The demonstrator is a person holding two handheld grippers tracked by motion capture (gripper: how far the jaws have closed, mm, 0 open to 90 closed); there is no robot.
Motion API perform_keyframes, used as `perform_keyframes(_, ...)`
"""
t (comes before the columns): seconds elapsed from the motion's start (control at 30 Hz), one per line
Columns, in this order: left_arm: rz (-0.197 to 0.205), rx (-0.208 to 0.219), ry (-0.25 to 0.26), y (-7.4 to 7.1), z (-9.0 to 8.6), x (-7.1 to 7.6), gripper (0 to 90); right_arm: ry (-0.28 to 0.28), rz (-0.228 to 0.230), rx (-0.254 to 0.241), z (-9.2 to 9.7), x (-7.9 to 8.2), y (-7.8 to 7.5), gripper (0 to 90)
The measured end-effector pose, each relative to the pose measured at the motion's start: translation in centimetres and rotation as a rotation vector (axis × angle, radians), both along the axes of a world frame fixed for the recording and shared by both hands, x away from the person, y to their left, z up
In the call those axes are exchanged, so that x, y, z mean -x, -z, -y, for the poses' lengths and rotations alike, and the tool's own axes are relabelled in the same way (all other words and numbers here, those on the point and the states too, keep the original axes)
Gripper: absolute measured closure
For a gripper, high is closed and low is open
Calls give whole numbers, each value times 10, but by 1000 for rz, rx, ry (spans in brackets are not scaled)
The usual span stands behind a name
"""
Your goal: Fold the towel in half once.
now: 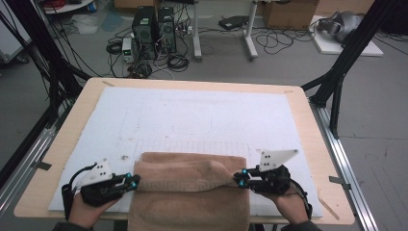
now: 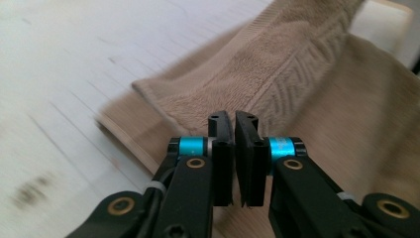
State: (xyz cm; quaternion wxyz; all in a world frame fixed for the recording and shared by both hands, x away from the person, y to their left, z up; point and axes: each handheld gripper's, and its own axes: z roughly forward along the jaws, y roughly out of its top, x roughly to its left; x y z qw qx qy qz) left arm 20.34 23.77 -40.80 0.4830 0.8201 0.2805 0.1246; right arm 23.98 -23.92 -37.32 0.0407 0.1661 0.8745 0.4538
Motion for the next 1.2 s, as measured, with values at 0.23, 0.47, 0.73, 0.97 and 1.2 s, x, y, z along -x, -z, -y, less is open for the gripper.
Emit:
perform_keyframes(0.23,52,-1,-31,-19,-4,-15,674,79,8,-32,13,-16,0,692)
perform_keyframes(0.47,40,-3,-102,-12,6,-75,644,196,-41,11,25,-69,23,588)
perform_keyframes(0.73,-104,-65,-120,16,9,-114,598,232,-106,23,30,-97,44,509)
perform_keyframes(0.97,-108,-100,-17,9,22,-92,530,158,-123,-22,27,-75,29,499)
perform_keyframes(1.2,-152,-125,17,29,24,-80,624,89,-145,22,10,-59,33,475)
